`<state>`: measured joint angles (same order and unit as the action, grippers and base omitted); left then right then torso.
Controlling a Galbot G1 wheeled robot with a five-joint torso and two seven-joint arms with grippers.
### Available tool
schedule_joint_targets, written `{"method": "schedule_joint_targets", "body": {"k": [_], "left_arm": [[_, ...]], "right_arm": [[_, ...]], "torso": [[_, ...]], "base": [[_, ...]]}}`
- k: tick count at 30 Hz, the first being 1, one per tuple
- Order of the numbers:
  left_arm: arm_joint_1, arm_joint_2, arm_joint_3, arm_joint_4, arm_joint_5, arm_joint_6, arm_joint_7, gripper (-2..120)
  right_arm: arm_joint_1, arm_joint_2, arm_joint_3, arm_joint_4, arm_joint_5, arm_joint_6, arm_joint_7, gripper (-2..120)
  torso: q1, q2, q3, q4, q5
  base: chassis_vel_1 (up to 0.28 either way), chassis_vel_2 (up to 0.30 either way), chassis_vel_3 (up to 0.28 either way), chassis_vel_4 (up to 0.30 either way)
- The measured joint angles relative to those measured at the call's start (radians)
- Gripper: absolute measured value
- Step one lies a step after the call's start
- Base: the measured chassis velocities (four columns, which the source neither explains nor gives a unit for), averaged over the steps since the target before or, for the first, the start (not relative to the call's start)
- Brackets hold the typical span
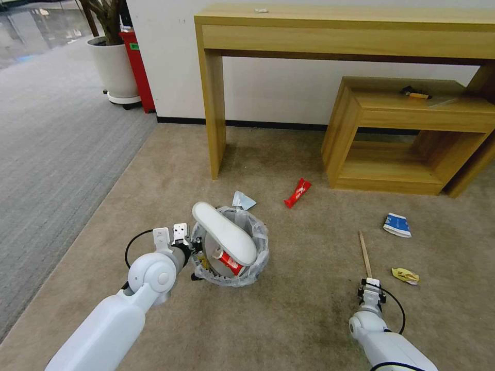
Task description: Pick up the trash bin and place the garbage on the floor into it.
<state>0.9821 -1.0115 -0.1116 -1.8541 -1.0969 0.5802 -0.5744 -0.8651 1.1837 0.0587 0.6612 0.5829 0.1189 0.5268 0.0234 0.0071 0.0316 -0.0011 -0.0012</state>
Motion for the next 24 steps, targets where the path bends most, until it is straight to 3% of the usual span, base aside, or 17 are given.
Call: {"method": "schedule_joint_targets", "body": {"k": [6,13,16,24], "left_arm": [[0.008,0.006,-0.006,-0.002,0.005,-0.003,0.005,0],[0.009,0.0,-0.008,0.007,0.013,-0.008,0.012,0],[0.009,-0.003,-0.007,0.008,0.016,-0.009,0.014,0],[0.012,-0.012,-0.006,0.018,0.028,-0.012,0.017,0]], "right_arm": [[0.012,0.004,-0.012,-0.015,-0.006,0.007,0.0,32],[0.026,0.005,-0.03,-0.026,-0.013,0.012,-0.003,54],[0.038,0.007,-0.045,-0.035,-0.018,0.013,-0.005,69],[0.054,0.004,-0.068,-0.033,-0.061,0.027,-0.017,95]], "torso": [[0.0,0.0,0.0,-0.0004,0.0002],[0.0,0.0,0.0,-0.0012,-0.0001],[0.0,0.0,0.0,-0.0016,-0.0005],[0.0,0.0,0.0,-0.0006,0.0008]], "base": [[0.0,0.0,0.0,0.0],[0.0,0.0,0.0,0.0],[0.0,0.0,0.0,0.0],[0.0,0.0,0.0,0.0]]}}
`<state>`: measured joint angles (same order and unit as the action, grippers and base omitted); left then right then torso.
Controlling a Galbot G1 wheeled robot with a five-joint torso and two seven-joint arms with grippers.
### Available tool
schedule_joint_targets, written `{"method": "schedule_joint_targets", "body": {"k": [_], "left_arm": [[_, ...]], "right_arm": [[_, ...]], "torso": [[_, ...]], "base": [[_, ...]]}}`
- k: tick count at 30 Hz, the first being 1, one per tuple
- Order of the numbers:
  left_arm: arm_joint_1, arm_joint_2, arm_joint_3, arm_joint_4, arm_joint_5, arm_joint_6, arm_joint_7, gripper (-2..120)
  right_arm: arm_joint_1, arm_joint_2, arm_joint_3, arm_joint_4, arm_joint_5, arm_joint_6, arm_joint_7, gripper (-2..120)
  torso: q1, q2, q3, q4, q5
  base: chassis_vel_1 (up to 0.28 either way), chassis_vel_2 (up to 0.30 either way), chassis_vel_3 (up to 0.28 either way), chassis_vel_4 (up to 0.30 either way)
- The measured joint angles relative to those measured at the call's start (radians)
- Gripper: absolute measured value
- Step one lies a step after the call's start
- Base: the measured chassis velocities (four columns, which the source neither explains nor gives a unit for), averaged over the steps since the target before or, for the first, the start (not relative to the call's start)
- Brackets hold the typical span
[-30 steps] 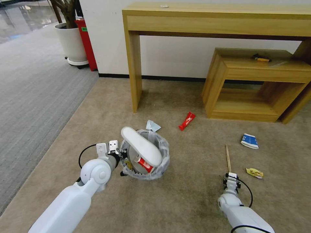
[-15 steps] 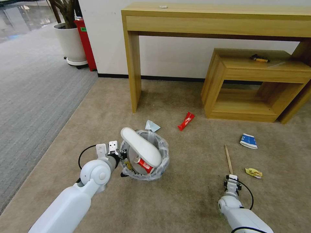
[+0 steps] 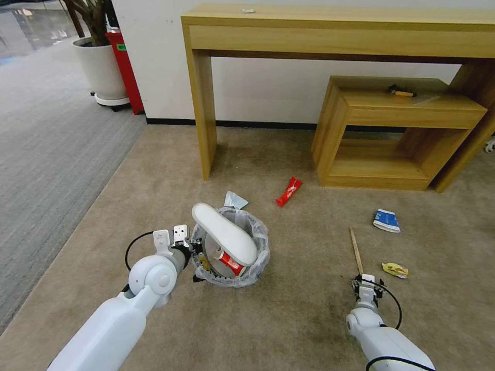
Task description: Pick up the trash bin and place the garbage on the floor into it.
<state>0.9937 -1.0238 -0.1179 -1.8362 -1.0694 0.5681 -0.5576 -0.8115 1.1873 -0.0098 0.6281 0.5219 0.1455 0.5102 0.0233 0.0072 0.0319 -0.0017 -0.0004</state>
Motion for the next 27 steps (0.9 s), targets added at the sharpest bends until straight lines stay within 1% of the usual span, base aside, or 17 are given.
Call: {"method": "schedule_joint_targets", "body": {"k": [1,2,3,4,6,8,9,11,13,14,15,19,22,24,25,26,27], "left_arm": [[0.0,-0.003,0.002,0.004,0.005,-0.002,0.003,0],[0.0,-0.003,0.002,0.004,0.005,-0.002,0.003,0],[0.0,-0.003,0.002,0.005,0.007,-0.003,0.003,0],[0.0,-0.004,0.002,0.005,0.008,-0.004,0.004,0],[0.0,-0.004,0.002,0.005,0.009,-0.004,0.004,0],[0.0,-0.002,0.001,0.005,0.008,-0.004,0.004,0],[-0.001,-0.001,0.0,0.005,0.008,-0.004,0.004,0],[-0.003,0.0,-0.001,0.005,0.007,-0.004,0.004,0],[-0.005,0.001,-0.001,0.006,0.006,-0.004,0.005,0],[-0.005,0.001,-0.001,0.006,0.006,-0.004,0.005,0],[-0.007,0.001,-0.001,0.007,0.006,-0.005,0.005,0],[-0.011,0.0,-0.001,0.012,0.005,-0.005,0.005,0],[-0.014,-0.001,0.0,0.022,0.005,-0.005,0.005,0],[-0.014,-0.003,0.0,0.032,0.006,-0.005,0.006,0],[-0.014,-0.004,0.0,0.039,0.01,-0.005,0.007,0],[-0.014,-0.004,0.0,0.039,0.01,-0.005,0.007,0],[-0.014,-0.005,0.0,0.045,0.014,-0.006,0.01,0]], "right_arm": [[0.002,0.001,-0.008,0.013,-0.004,-0.001,-0.007,98],[0.002,0.001,-0.008,0.013,-0.004,-0.001,-0.007,98],[0.006,0.001,-0.012,0.02,-0.008,-0.005,-0.01,99],[0.007,0.001,-0.014,0.025,-0.011,-0.007,-0.015,99],[0.008,0.001,-0.014,0.026,-0.012,-0.005,-0.021,99],[0.007,0.008,-0.011,0.023,-0.023,0.022,-0.041,100],[0.007,0.013,-0.006,0.012,-0.035,0.048,-0.051,100],[0.007,0.017,-0.004,0.008,-0.042,0.067,-0.063,100],[0.001,0.017,-0.002,0.016,-0.045,0.08,-0.074,100],[0.001,0.017,-0.002,0.016,-0.045,0.08,-0.074,100],[-0.002,0.015,-0.002,0.02,-0.045,0.084,-0.077,100],[-0.004,0.011,-0.003,0.032,-0.038,0.089,-0.081,100],[-0.009,0.0,-0.003,0.053,-0.034,0.095,-0.085,100],[-0.02,-0.019,-0.003,0.099,-0.037,0.104,-0.082,100],[-0.026,-0.031,-0.002,0.131,-0.045,0.114,-0.077,100],[-0.026,-0.031,-0.002,0.131,-0.045,0.114,-0.077,100],[-0.029,-0.04,-0.002,0.161,-0.056,0.127,-0.07,100]], "torso": [[0.0,0.0,0.0,0.0003,0.001],[0.0,0.0,0.0,0.0003,0.001],[0.0,0.0,0.0,0.0013,0.0026],[0.0,0.0,0.0,0.0019,0.0019],[0.0,0.0,0.0,0.0021,0.0017],[0.0,0.0,0.0,0.002,0.0021],[0.0,0.0,0.0,0.0012,0.0018],[0.0,0.0,0.0,0.0011,0.0011],[0.0,0.0,0.0,0.0017,0.0024],[0.0,0.0,0.0,0.0017,0.0024],[0.0,0.0,0.0,0.0016,0.001],[0.0,0.0,0.0,0.0016,0.0017],[0.0,0.0,0.0,0.0016,0.0015],[0.0,0.0,0.0,0.0016,0.0013],[0.0,0.0,0.0,0.0012,0.0004],[0.0,0.0,0.0,0.0012,0.0004],[0.0,0.0,0.0,0.0009,0.0001]], "base": [[0.0,0.0,0.0,0.0],[0.0,0.0,0.0,0.0],[0.0,0.0,0.0,0.0],[0.0,0.0,0.0,0.0],[0.0,0.0,0.0,0.0],[0.0,0.0,0.0,0.0],[0.0,0.0,0.0,0.0],[0.0,0.0,0.0,0.0],[0.0,0.0,0.0,0.0],[0.0,0.0,0.0,0.0],[0.0,0.0,0.0,0.0],[0.0,0.0,0.0,0.0],[0.0,0.0,0.0,0.0],[0.0,0.0,0.0,0.0],[0.0,0.0,0.0,0.0],[0.0,0.0,0.0,0.0],[0.0,0.0,0.0,0.0]]}}
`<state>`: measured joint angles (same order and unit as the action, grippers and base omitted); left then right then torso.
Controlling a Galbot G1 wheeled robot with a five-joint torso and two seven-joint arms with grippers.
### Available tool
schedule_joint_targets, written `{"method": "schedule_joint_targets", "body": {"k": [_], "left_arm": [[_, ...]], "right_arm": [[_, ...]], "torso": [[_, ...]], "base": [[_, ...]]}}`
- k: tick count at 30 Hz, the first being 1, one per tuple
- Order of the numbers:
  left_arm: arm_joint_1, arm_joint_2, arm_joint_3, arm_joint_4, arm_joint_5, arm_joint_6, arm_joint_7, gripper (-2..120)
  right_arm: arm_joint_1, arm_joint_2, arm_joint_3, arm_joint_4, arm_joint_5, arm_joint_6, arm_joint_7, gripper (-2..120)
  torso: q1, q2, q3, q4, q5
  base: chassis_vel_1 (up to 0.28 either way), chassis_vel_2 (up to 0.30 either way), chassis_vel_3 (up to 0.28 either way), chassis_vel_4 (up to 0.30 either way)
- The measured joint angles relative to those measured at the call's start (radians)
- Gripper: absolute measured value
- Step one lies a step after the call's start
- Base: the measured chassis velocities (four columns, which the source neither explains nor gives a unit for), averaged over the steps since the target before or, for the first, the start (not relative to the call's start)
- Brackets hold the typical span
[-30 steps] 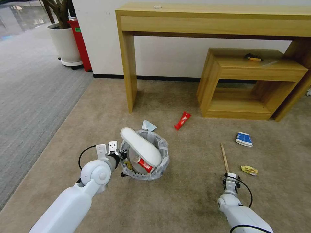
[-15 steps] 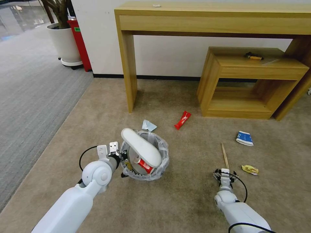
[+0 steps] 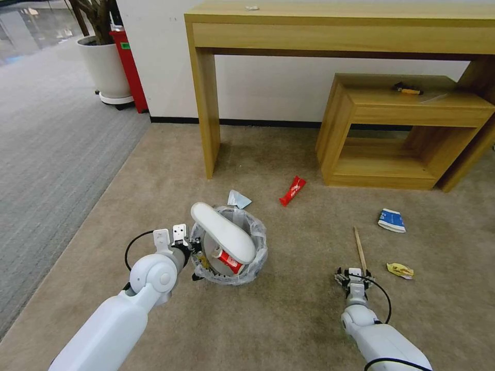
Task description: Pick up the trash bin and place the garbage on the floor into it.
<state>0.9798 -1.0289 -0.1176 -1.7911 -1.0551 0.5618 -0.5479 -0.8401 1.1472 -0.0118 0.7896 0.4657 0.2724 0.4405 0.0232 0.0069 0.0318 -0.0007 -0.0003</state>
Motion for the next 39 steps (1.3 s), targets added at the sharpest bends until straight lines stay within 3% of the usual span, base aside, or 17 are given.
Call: {"method": "schedule_joint_targets", "body": {"k": [8,11,18,28,39], "left_arm": [[-0.002,-0.004,0.001,0.03,0.01,-0.001,0.006,0],[-0.007,-0.003,0.0,0.05,0.016,-0.003,0.012,0],[-0.01,-0.008,-0.002,0.068,0.022,-0.004,0.015,0],[-0.004,-0.01,-0.002,0.067,0.029,-0.005,0.015,0],[-0.003,-0.01,-0.004,0.065,0.029,-0.004,0.011,0]], "right_arm": [[-0.005,-0.048,-0.005,0.135,-0.036,0.021,0.031,100],[-0.036,-0.094,-0.006,0.22,-0.028,0.007,0.05,100],[-0.071,-0.134,0.017,0.295,0.0,-0.006,0.074,100],[-0.092,-0.153,0.035,0.332,0.005,-0.013,0.079,100],[-0.101,-0.129,0.034,0.308,-0.014,0.009,0.078,100]], "torso": [[0.0,0.0,0.0,0.0008,0.0004],[0.0,0.001,0.0,-0.0001,0.0006],[0.0,0.001,0.0,0.0001,0.0005],[0.0,0.001,0.0,0.0,0.0003],[0.0,0.0,0.0,-0.0005,0.0]], "base": [[0.0,0.0,0.0,0.0],[0.0,0.0,0.0,0.0],[0.0,0.0,0.0,0.0],[-0.011,0.014,0.009,-0.01],[-0.137,0.136,0.142,-0.148]]}}
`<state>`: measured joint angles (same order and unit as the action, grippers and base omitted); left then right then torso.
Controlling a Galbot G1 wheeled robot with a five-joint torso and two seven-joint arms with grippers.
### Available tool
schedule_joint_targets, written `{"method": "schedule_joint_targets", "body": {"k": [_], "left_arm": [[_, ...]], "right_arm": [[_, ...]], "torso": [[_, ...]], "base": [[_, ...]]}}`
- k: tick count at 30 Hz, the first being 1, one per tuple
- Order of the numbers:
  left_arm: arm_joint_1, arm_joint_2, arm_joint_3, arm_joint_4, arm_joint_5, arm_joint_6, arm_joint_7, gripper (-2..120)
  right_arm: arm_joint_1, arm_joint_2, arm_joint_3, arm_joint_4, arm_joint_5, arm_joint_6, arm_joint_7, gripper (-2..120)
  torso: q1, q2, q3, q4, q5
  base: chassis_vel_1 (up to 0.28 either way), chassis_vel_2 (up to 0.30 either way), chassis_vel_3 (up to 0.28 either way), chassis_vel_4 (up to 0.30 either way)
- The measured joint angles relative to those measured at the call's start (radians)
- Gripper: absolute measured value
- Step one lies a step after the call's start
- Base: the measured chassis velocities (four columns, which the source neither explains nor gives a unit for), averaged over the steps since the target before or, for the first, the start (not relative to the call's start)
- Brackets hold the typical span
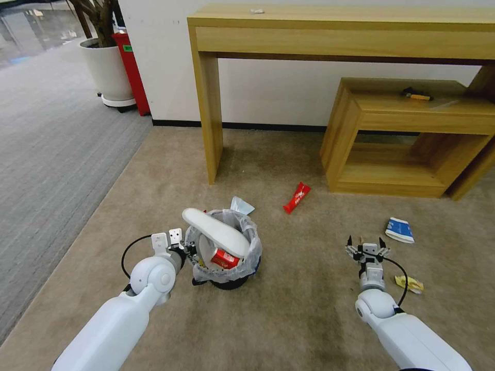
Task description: Pick up the trash bin and place the garbage on the floor into it.
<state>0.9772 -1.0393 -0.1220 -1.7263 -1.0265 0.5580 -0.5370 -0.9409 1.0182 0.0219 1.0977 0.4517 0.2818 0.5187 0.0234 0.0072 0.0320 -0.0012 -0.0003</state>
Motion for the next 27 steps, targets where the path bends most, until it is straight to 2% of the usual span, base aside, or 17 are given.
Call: {"method": "schedule_joint_targets", "body": {"k": [14,17,20,21,27], "left_arm": [[-0.036,-0.007,0.009,0.042,-0.003,-0.003,0.007,0],[-0.057,-0.013,0.007,0.046,-0.027,0.013,0.001,0],[-0.069,-0.014,0.004,0.019,-0.07,0.031,-0.02,0],[-0.081,-0.009,0.005,-0.015,-0.092,0.039,-0.026,0],[-0.089,-0.008,-0.003,-0.08,-0.115,0.047,-0.038,0]], "right_arm": [[-0.004,0.015,-0.014,-0.026,-0.003,0.037,-0.023,100],[-0.007,0.003,-0.016,-0.008,0.007,0.038,-0.024,100],[-0.012,-0.007,-0.017,0.008,0.013,0.037,-0.023,100],[-0.018,-0.014,-0.017,0.023,0.017,0.035,-0.023,100],[-0.031,-0.02,-0.016,0.048,0.021,0.033,-0.017,100]], "torso": [[0.0,0.0,0.0,0.0009,0.0003],[0.0,0.0,0.0,0.0003,-0.0005],[0.0,0.0,0.0,0.0003,-0.001],[0.0,0.0,0.0,0.0,-0.0003],[0.0,0.0,0.0,0.0006,-0.0002]], "base": [[-0.005,0.006,0.003,-0.004],[0.0,0.0,0.0,0.0],[0.0,0.0,0.0,0.0],[0.0,0.0,0.0,0.0],[0.0,0.0,0.0,0.0]]}}
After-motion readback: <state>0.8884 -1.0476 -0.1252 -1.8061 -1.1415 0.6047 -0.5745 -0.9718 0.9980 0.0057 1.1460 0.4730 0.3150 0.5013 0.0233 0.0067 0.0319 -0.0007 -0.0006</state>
